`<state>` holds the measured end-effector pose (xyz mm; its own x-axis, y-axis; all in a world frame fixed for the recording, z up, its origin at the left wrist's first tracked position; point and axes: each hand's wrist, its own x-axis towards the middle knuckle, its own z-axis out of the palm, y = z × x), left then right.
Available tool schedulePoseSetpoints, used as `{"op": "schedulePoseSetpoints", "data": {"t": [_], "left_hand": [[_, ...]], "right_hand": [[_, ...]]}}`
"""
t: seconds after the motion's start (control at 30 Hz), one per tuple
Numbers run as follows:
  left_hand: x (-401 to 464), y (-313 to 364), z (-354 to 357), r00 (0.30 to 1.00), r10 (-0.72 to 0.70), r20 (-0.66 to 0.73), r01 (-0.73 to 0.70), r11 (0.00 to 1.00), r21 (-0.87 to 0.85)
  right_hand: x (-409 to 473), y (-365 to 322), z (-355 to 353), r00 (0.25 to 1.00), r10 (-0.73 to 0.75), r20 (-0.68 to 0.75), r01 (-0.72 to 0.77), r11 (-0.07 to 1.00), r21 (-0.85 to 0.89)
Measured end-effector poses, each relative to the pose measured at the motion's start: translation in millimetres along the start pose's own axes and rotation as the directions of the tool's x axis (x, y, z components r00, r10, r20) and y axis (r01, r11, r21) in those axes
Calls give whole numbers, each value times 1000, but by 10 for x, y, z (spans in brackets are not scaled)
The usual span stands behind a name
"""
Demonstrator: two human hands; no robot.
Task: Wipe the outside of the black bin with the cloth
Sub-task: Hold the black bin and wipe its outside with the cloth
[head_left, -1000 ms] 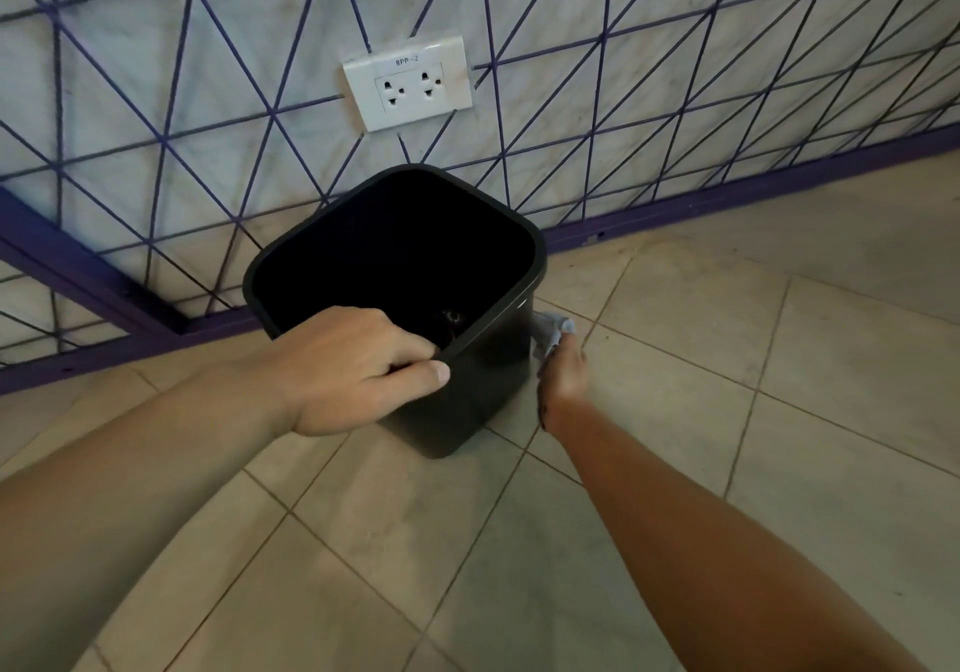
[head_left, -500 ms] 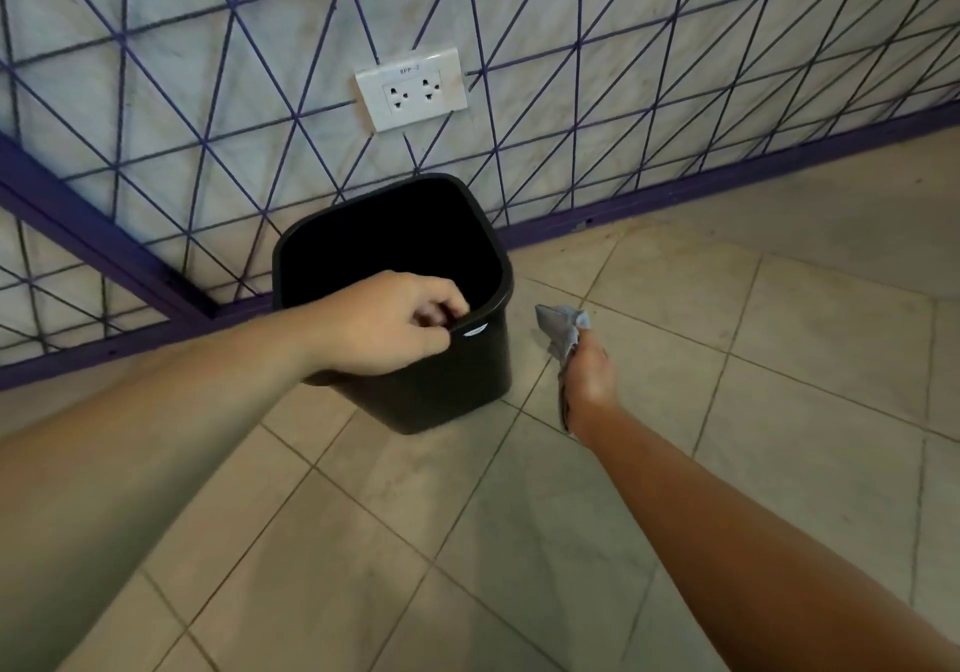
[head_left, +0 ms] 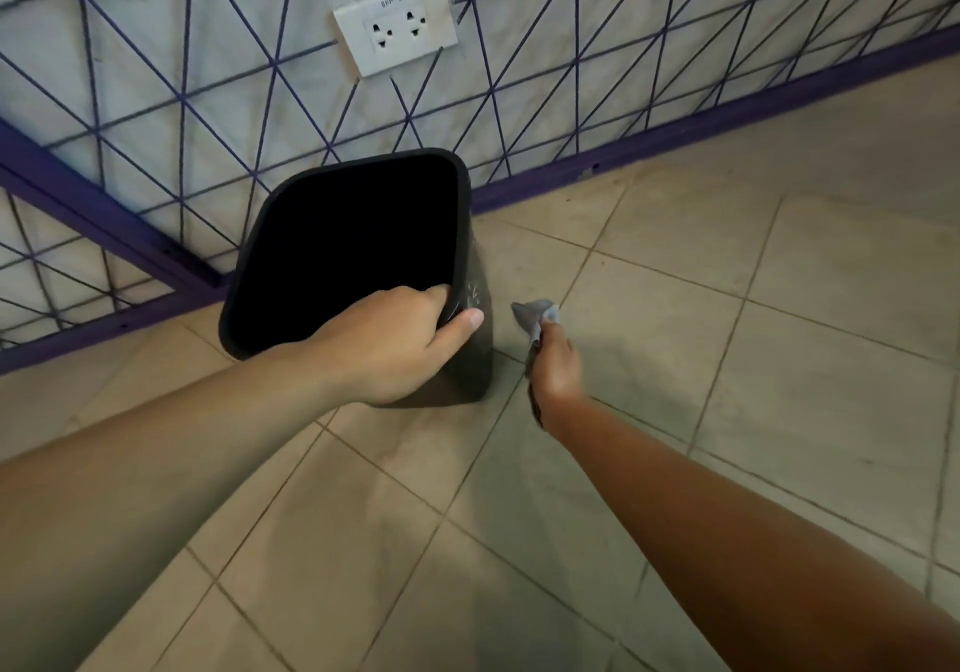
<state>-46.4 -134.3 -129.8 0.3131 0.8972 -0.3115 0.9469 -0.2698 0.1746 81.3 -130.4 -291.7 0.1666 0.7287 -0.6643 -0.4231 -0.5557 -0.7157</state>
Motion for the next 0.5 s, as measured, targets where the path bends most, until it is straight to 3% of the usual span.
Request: {"op": "schedulePoseSetpoints", "data": {"t": [0.1,0.23,0.5], "left_hand": [[9,-4,-11,998,49,31,-50,998,32],[52,-22,6,989,148,15,-147,988,-47],[90,-231,74,974,228,5,-226,969,-99]], "right_hand": [[-109,57,262,996,69,50,-72,996,50],[-122,193,504,990,69,123,-88,984,157],[-81,268,540,987,103,124,-115,989,96]]}}
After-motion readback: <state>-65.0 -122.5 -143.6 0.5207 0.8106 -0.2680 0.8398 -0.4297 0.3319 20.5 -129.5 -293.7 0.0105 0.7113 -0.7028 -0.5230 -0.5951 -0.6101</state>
